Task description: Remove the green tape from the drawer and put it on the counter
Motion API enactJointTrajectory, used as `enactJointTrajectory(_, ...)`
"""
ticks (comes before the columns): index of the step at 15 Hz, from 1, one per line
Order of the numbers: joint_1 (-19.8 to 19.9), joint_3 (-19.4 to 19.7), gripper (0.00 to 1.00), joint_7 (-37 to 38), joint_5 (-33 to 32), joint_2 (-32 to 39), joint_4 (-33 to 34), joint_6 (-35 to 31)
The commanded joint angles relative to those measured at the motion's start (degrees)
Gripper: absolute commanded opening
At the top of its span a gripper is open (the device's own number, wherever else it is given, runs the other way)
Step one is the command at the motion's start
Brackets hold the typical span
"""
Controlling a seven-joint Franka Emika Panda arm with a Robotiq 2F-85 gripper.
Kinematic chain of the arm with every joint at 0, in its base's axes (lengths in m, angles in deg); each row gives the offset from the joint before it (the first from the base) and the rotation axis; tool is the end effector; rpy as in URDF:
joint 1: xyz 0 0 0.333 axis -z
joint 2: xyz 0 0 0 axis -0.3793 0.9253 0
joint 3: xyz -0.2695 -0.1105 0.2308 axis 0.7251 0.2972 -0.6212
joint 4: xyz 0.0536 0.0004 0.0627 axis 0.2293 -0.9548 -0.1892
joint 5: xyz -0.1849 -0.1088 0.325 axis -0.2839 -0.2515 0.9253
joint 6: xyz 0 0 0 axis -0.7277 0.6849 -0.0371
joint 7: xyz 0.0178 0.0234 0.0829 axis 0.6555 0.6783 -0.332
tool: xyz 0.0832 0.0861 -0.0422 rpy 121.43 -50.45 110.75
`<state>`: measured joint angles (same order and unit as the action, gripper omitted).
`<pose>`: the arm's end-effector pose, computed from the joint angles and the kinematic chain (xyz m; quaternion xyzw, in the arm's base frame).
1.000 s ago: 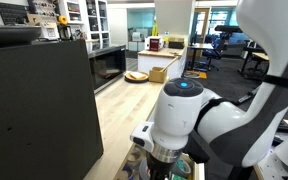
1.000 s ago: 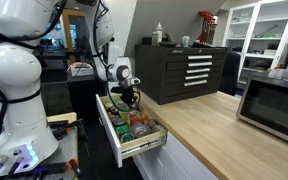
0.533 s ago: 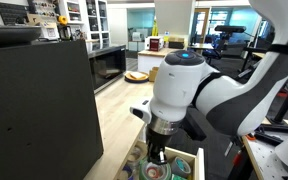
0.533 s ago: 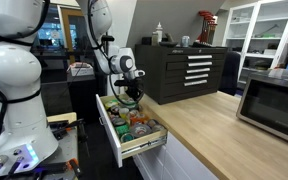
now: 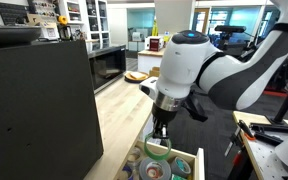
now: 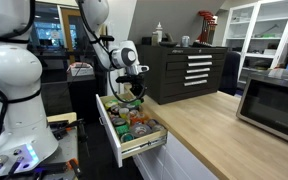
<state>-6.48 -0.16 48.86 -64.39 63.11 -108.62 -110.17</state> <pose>0.4881 0.1475 0.2715 0.9649 0.2208 0.0911 0.1087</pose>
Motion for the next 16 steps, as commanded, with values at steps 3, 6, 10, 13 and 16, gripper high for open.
enactJointTrajectory(3, 1.2, 5.3, 0.07, 4.4, -2.4, 0.2, -0.2, -1.2)
enactJointTrajectory(6, 7.9, 1.1, 0.07, 5.5, -3.9, 0.5, 1.1, -0.8)
enactJointTrajectory(10, 13.4, -1.5, 0.07, 4.6, -2.0, 1.4, 3.1, -1.2)
enactJointTrajectory(13, 15.4, -2.6, 0.07, 4.6, -1.6, 1.7, 4.0, -1.3)
enactJointTrajectory(16, 16.9, -3.9, 0.07, 3.2, 0.0, 2.8, 5.1, -0.9)
